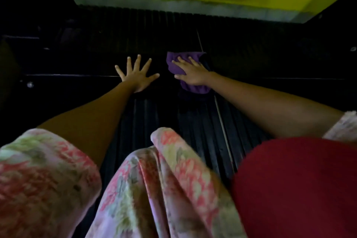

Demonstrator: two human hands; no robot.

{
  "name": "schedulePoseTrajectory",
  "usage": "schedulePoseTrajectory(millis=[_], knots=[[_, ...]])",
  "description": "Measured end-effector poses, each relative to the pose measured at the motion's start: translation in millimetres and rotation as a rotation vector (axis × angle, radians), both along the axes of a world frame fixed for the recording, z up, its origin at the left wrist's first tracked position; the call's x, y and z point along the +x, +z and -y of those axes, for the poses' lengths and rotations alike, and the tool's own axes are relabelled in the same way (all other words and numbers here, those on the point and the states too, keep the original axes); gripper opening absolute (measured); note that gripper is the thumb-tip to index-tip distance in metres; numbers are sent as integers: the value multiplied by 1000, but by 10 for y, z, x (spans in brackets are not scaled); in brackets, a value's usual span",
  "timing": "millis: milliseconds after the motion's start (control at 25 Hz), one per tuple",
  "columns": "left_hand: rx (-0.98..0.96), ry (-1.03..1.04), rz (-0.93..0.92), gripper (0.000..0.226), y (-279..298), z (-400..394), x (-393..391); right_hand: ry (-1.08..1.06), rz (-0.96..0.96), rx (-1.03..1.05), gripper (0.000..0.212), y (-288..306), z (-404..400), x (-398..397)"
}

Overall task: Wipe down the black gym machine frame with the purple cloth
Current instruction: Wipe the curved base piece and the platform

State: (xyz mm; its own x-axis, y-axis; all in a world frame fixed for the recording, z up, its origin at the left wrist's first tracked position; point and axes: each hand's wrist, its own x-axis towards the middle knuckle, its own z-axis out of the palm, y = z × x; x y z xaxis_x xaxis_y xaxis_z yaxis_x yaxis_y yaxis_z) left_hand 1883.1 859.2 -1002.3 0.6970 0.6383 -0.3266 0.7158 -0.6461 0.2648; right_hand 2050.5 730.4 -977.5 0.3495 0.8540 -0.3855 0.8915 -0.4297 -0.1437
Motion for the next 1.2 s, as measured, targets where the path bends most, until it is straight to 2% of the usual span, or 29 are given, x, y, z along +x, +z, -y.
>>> schedulePoseTrajectory(millis=[160,560,720,960,1120,1200], knots=[[-25,-12,-1,73,-12,-15,15,98,58,21,66,-75,154,33],[-48,-5,-91,69,-6,-59,0,102,19,62,62,-75,169,92],[-35,53,-56,62,-48,-49,19,111,31,146,61,-152,161,170],[51,79,-47,60,-36,28,33,-71,-59,227,60,-160,434,723],[208,265,63,57,111,195,384,-193,-27,202,65,-168,446,806],[266,242,159,50,136,339,752,-224,37,212,71,-195,391,674]])
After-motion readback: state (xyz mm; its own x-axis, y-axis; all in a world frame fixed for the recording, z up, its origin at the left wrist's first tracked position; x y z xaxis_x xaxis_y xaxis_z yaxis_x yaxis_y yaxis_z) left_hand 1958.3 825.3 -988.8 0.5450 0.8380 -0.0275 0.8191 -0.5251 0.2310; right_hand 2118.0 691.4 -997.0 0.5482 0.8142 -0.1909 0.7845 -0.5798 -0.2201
